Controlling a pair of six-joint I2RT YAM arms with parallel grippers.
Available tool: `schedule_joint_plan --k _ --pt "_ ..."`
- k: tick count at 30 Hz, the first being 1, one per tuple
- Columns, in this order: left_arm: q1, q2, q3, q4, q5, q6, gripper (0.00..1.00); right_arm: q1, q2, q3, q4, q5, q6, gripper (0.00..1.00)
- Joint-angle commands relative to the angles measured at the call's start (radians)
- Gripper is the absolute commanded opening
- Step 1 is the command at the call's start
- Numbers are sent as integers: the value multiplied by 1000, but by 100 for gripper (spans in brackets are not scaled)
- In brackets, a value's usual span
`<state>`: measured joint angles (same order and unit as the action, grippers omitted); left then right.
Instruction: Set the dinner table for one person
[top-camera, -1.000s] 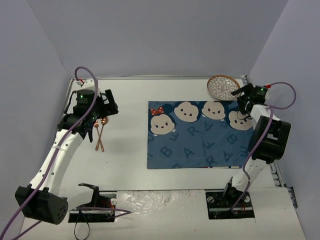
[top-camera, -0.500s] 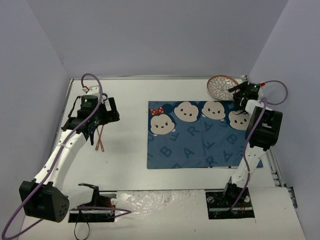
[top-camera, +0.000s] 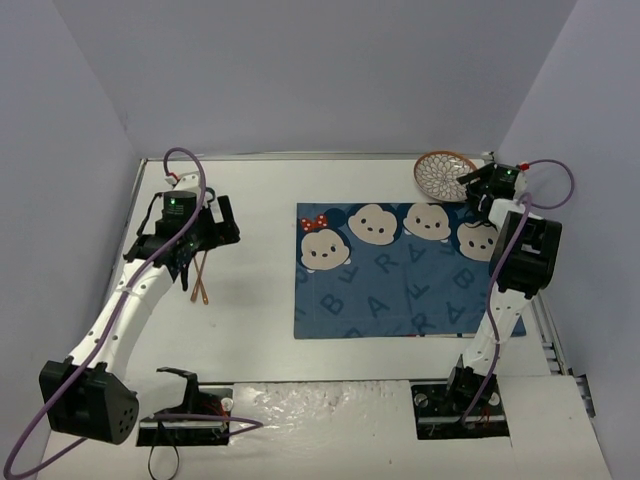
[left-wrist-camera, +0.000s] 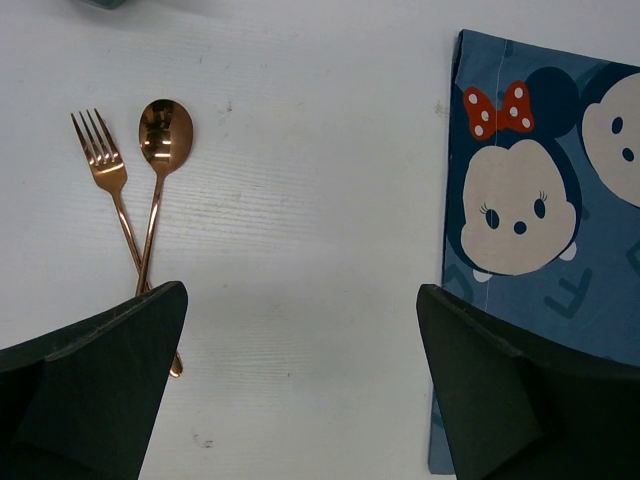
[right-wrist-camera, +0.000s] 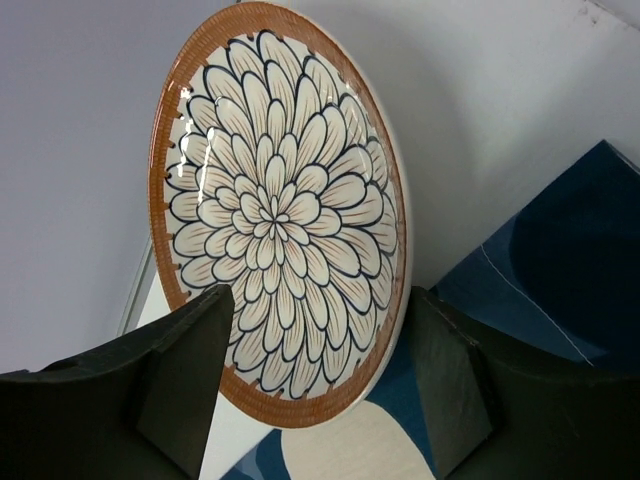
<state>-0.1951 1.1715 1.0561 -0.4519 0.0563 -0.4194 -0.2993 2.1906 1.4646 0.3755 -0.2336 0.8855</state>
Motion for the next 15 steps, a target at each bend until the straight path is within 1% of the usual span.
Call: schedule_joint_plan --k 1,7,10,13,15 --pt "7 3 33 50 10 12 97 7 18 62 69 -11 18 64" --pt "8 5 31 49 8 13 97 8 57 77 83 -18 34 64" --pt "8 7 33 49 8 13 97 8 82 90 97 -25 49 58" --pt "8 10 33 48 7 13 97 9 104 109 104 -39 59 46" --pt "8 11 34 47 8 13 97 9 114 116 116 -49 71 34"
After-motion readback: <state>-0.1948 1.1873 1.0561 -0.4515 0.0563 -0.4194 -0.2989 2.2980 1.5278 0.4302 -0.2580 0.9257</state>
